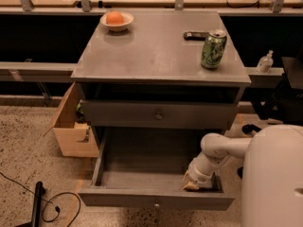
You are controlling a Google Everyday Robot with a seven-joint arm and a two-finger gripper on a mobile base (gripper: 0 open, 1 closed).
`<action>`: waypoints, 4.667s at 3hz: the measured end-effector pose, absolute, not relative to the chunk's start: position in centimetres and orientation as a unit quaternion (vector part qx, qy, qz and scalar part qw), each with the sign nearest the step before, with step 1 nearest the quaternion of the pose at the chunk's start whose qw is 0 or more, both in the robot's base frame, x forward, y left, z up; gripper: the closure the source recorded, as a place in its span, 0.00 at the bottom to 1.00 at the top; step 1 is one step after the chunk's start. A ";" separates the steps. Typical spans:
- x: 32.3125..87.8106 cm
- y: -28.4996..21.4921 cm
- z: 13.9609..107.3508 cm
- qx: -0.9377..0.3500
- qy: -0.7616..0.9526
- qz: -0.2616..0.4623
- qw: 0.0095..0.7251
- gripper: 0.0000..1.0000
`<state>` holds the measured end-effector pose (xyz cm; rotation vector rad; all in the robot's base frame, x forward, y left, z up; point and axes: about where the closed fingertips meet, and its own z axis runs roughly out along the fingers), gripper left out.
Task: Open middle drawer
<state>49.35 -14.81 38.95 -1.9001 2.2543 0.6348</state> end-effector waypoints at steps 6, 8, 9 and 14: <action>49.5 -14.8 38.9 -0.629 0.746 0.210 0.063 1.00; 49.5 -14.8 38.9 -0.629 0.746 0.210 0.063 1.00; 49.5 -14.8 38.9 -0.629 0.746 0.210 0.063 1.00; 49.6 -14.8 38.9 -0.629 0.746 0.210 0.063 0.83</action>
Offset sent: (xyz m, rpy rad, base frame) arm 0.0289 -0.0795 0.1334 0.0424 -0.9581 -0.4096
